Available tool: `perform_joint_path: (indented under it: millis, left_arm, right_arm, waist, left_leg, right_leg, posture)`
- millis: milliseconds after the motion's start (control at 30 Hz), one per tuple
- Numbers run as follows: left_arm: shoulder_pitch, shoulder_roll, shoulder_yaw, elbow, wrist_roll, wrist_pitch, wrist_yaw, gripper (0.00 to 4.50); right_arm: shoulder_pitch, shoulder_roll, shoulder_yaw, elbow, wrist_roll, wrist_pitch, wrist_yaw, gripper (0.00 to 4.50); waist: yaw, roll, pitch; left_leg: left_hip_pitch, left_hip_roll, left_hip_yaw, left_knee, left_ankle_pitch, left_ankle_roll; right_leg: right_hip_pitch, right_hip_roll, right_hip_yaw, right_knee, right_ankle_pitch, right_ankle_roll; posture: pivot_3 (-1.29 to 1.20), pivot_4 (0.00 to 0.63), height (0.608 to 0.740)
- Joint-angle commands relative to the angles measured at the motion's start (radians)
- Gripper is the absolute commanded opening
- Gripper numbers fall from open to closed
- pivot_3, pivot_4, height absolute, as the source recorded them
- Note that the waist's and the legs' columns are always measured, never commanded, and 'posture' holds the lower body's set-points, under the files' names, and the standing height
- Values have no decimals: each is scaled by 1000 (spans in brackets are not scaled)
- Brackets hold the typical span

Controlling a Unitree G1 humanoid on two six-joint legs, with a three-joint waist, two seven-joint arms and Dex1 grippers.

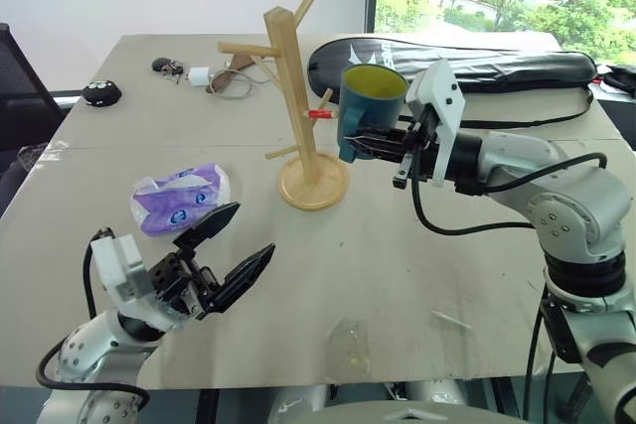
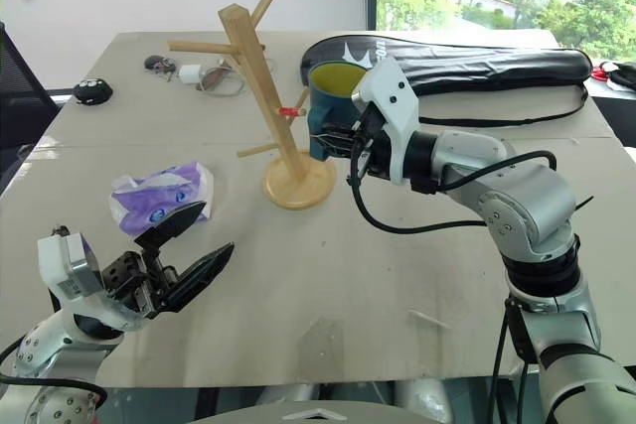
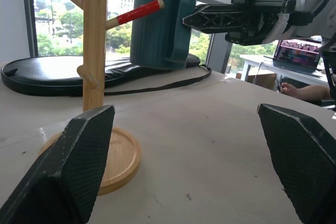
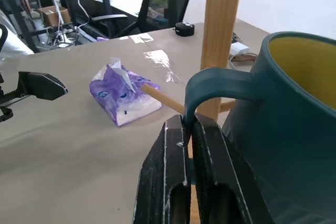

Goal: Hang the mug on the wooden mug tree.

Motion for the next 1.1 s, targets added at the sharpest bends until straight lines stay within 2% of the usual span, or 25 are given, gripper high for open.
perform_joint_path:
  millis: [33,300,767,1000,1100]
  left_arm:
    - [39,-4,62,-40,-57,-40,-31,4500]
    - [115,5,171,44,-141,-77,-170,4500]
    - [-20,228,291,188,-239,99,-220,4500]
    - [-63,230,283,215,-212,107,-243,4500]
    - [-70,223,280,213,-207,111,-244,4500]
  right_arm:
    - [-42,18,0,-16,7,-8,1,59]
    - [-90,49,22,24,-11,-16,9,59]
    - [-141,67,68,85,-68,-15,31,59]
    - [-152,72,134,102,-128,-59,58,59]
    - [-151,75,146,108,-149,-78,70,820]
  waist:
    - [-2,0,0]
    - [-2,0,0]
    - [-23,-1,0]
    - [-28,-1,-1]
    - [-27,-1,-1]
  left_leg:
    - [0,0,0,0,0,0]
    - [0,0,0,0,0,0]
    - [0,0,0,0,0,0]
    - [0,0,0,0,0,0]
    - [0,0,0,0,0,0]
  right_leg:
    - [0,0,0,0,0,0]
    - [0,0,0,0,0,0]
    - [-1,0,-1,1,0,0]
    - [-2,0,-1,1,0,0]
    - [-2,0,-1,1,0,0]
  posture:
    - [0,150,740]
    - [0,150,740]
    - [0,150,740]
    - [0,150,740]
    - [0,150,740]
